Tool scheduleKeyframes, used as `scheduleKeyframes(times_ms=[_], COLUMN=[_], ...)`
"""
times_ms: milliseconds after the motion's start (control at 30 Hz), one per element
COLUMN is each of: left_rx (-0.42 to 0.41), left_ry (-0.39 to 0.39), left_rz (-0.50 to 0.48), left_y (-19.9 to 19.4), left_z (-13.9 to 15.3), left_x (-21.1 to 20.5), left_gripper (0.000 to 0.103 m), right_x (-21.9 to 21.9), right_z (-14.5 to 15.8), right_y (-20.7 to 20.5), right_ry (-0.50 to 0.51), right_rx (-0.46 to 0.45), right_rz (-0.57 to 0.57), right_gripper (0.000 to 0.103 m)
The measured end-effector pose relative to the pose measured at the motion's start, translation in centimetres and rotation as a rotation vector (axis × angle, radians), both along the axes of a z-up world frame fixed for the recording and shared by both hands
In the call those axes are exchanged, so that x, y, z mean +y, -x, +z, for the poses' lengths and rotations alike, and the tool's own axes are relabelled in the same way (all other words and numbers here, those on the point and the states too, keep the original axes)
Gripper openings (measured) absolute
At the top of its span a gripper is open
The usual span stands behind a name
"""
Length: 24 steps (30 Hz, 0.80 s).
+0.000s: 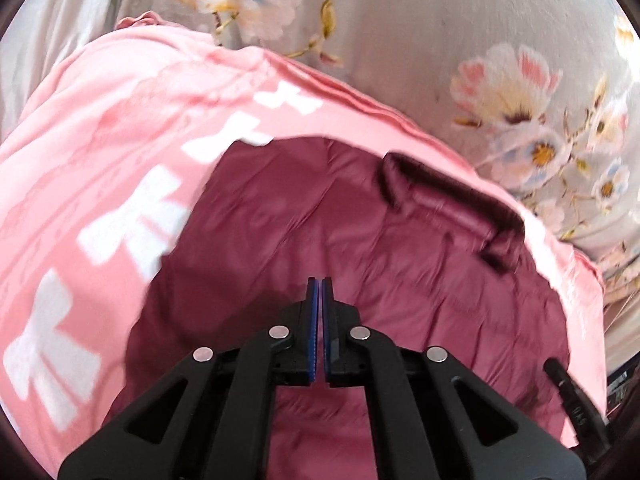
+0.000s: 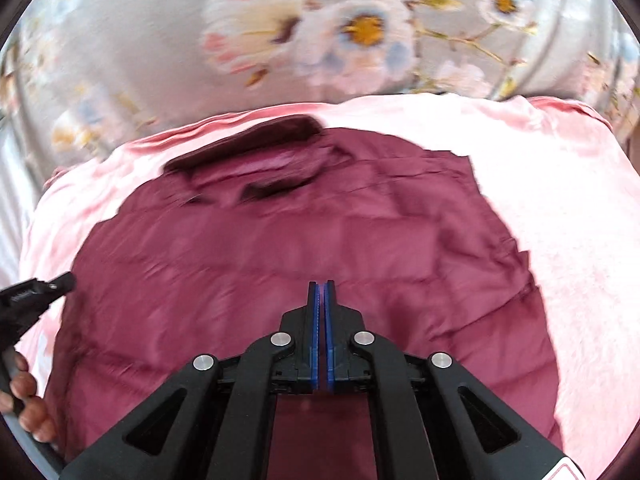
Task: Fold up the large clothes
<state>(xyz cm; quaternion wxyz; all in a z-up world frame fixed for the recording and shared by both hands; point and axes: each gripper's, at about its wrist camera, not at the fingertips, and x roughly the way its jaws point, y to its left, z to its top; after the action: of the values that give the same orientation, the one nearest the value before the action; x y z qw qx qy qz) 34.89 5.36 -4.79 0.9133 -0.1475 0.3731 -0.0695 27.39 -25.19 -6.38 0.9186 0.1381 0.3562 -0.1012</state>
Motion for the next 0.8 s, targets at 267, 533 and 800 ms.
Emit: scheduleKeyframes(times_ms=[267, 533, 800], left_rx=[0.043, 0.064, 0.052], left_ry=[-0.059, -0.117, -0.149], left_rz=[-0.052, -0.056, -0.054], left_y=[-4.3, -4.6, -4.6], left_z=[-0.9, -4.2, -5.0], left_x=[-6.1, -7.2, -7.7], left_gripper=[0.001, 0.001, 0.001], right_x=[0.7, 1.5, 1.4], right_z=[-1.1, -3.8, -4.2], right_y=[-3.3, -4.0, -4.2], right_ry=[0.013, 0.006, -0.023], right_rx=[0.027, 0.074, 0.077], right_rz=[0.054, 0.072, 0.077], right_gripper=[0.003, 0.002, 0.002])
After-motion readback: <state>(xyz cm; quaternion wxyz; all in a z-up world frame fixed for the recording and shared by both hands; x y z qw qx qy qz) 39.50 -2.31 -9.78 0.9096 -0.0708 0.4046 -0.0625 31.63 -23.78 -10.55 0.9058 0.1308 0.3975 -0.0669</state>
